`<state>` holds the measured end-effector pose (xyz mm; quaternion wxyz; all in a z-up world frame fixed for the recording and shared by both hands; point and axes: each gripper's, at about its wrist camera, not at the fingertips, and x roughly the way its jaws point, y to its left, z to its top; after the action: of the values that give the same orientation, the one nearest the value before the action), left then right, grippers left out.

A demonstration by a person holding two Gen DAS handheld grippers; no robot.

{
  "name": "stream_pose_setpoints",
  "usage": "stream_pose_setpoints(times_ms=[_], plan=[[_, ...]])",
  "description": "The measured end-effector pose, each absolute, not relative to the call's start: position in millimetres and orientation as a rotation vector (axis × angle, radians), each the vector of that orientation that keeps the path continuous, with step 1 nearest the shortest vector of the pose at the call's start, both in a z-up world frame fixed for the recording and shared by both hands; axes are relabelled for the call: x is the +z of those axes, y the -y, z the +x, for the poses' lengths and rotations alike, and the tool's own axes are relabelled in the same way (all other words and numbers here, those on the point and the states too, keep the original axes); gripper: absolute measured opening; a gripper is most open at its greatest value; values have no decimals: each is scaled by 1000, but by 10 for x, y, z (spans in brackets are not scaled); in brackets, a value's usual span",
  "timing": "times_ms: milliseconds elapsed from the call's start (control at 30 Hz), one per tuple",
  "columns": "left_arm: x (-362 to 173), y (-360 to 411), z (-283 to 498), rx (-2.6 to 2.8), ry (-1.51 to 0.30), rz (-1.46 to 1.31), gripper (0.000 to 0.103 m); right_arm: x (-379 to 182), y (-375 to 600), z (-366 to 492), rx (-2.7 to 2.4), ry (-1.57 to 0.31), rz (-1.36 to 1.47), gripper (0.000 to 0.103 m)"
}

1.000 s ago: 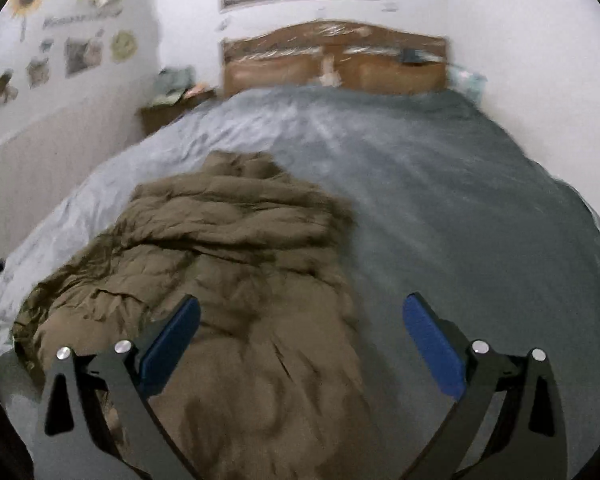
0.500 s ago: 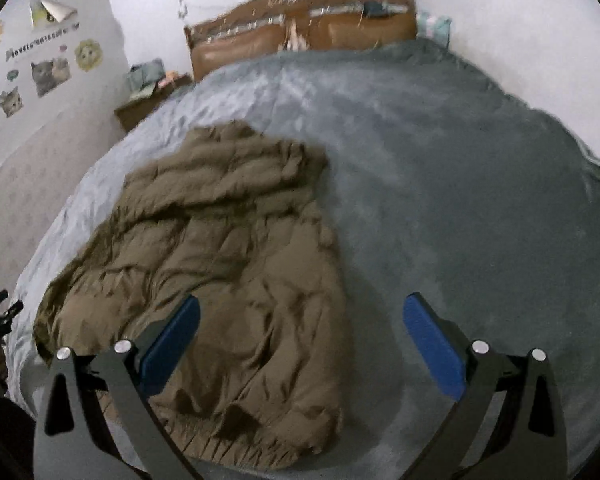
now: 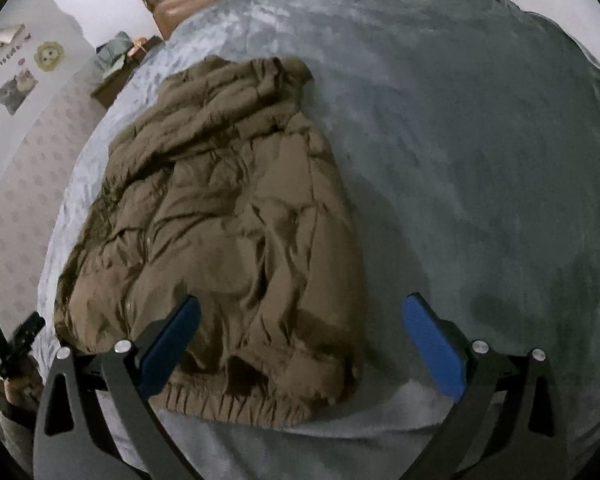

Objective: Fold large clothes
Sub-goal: 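Grasp the ribbed jacket hem with the right tool while the left tool grasps it too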

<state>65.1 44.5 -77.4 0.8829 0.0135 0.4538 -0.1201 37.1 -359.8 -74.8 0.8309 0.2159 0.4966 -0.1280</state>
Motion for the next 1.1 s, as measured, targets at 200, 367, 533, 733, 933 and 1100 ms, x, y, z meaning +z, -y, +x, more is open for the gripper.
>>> stream_pose_setpoints(times_ms=[200,367,533,733,933,1100], plan=[[-990,-271,643,-330,-1102,1,100,-971,3439,412,-222,-1188,433,101],[-1287,-76,671,-361,-1270,57,100,-1143,3244,442,-192,-1301,369,101],[-1453,-38,723,-319,-1322,105,100,-1178,3208,428,-207,-1314,347,68],[-1337,-41,708,-323,-1237,140,68,-1127,3200,419,-198,-1302,322,30],[-1249,-116,751,-303,-1207,102,12,-1008,3270,392,-185,-1235,344,24],[-991,-205,632,-260,-1091,120,9,-804,3248,303,-174,-1137,343,17]])
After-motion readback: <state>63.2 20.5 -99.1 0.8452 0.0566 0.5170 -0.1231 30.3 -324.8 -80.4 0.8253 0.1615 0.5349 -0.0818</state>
